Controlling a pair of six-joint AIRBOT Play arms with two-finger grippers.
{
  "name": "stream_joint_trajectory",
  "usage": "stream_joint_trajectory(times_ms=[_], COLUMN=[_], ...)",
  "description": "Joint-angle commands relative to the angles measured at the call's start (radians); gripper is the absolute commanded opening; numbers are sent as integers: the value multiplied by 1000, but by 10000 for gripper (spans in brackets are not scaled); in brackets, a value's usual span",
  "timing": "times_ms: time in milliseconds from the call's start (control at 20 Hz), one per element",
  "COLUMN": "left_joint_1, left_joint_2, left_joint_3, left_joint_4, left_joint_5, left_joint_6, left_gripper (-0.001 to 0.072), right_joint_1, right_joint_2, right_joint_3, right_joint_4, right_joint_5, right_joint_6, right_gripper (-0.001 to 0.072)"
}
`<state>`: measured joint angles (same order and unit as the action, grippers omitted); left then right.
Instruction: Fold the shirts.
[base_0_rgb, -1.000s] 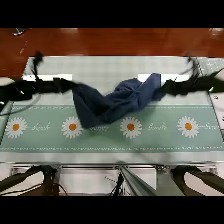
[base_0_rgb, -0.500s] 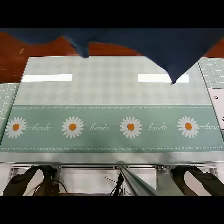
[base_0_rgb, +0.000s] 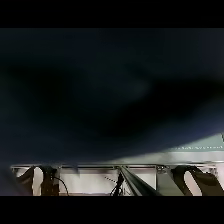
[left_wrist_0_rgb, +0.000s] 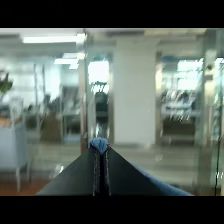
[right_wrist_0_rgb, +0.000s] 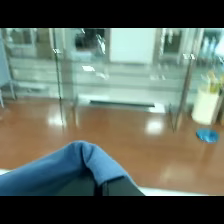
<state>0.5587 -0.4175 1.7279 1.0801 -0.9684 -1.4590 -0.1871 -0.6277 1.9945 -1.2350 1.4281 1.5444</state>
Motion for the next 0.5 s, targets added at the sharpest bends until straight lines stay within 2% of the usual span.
stream_joint_trajectory(times_ms=[0,100,300,350,450], left_joint_1=[65,78,70,51,-19], left_joint_2=[31,31,9,-10,-68], left_joint_3=[-83,-241,-726,-850,-1033], left_joint_4=[34,-102,-453,-495,-497], left_joint_5=[-276,-309,-275,-227,-72], left_joint_6=[-106,-90,73,116,150], left_gripper=[23,23,22,22,23], right_joint_1=[0,0,0,0,0], right_joint_2=[47,47,25,0,-92], right_joint_3=[-168,-311,-645,-716,-823], right_joint_4=[-27,6,36,36,48], right_joint_5=[37,24,-89,-133,-245], right_joint_6=[17,14,-20,-27,-36], right_gripper=[30,31,30,30,30])
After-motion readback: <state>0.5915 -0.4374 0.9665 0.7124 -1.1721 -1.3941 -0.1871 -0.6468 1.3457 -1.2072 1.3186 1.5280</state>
